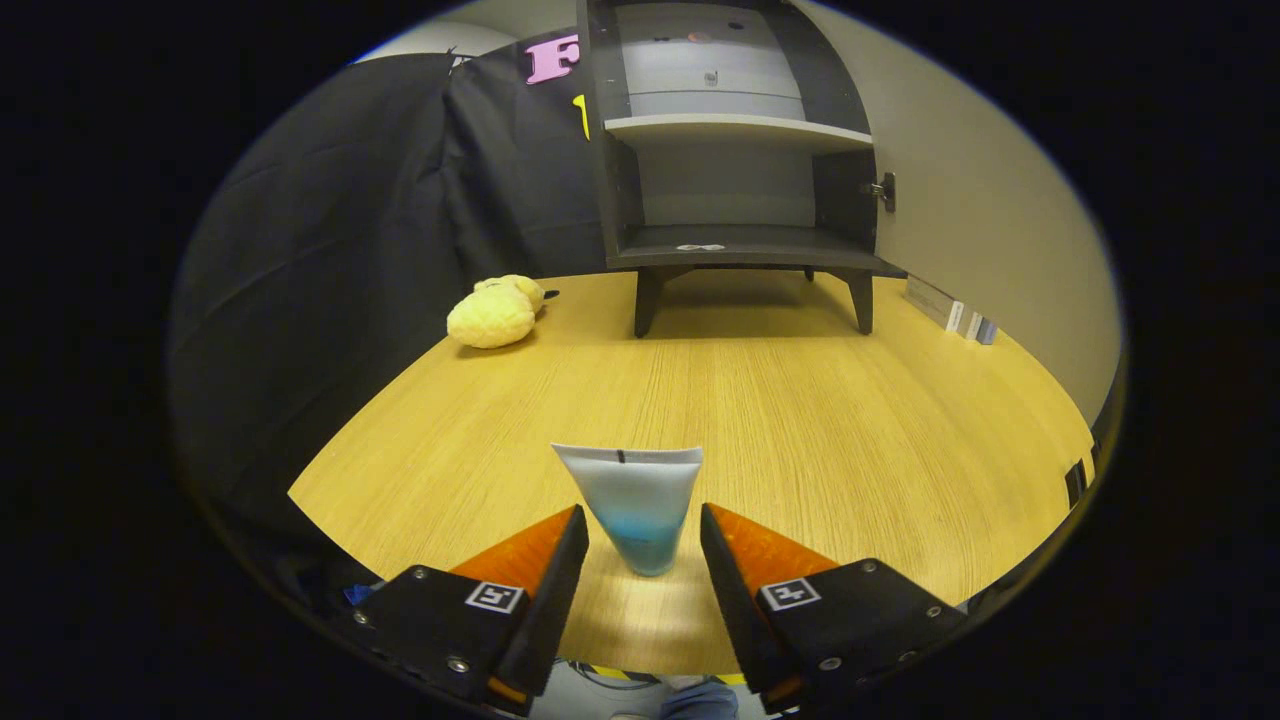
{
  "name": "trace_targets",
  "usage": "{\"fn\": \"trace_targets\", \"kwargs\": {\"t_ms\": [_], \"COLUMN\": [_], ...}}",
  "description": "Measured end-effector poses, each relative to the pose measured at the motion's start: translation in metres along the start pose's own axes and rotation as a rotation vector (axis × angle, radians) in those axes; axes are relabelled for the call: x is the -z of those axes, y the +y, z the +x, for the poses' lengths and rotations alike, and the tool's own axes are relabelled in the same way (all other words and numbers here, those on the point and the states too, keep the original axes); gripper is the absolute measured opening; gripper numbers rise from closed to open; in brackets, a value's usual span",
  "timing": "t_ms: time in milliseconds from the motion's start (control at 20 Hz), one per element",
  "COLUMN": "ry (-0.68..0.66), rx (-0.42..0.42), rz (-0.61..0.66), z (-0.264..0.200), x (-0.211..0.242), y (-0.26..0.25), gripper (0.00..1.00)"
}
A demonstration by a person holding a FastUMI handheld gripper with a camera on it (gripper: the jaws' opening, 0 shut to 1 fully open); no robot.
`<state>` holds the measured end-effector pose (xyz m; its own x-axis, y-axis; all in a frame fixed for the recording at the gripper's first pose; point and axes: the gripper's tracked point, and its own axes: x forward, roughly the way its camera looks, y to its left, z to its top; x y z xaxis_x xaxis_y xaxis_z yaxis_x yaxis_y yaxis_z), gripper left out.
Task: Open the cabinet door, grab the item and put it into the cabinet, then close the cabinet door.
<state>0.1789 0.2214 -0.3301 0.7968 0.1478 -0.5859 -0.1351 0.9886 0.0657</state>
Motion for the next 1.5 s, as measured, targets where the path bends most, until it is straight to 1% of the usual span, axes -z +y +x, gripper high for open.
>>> {"fn": "trace_targets", "kwargs": {"t_ms": [50, 100, 200, 400, 750, 1050, 1500], "ry": [-0.003, -0.004, -0.004, -0.042, -0.131, -0.204, -0.273], "rx": [0.018, 0.016, 0.006, 0.01, 0.016, 0.029, 0.047], "rz": [-0.01, -0.015, -0.012, -0.018, -0.014, -0.035, -0.017], "z": [-0.005, -0.002, -0.005, -0.016, -0.036, -0.047, -0.038], "x": [-0.002, -0.002, -0.008, -0.037, -0.109, -0.171, -0.259], "y": [-0.002, -0.004, -0.004, -0.01, -0.021, -0.035, -0.063], "gripper": [0.63, 0.52, 0.52, 0.52, 0.52, 0.51, 0.51]}}
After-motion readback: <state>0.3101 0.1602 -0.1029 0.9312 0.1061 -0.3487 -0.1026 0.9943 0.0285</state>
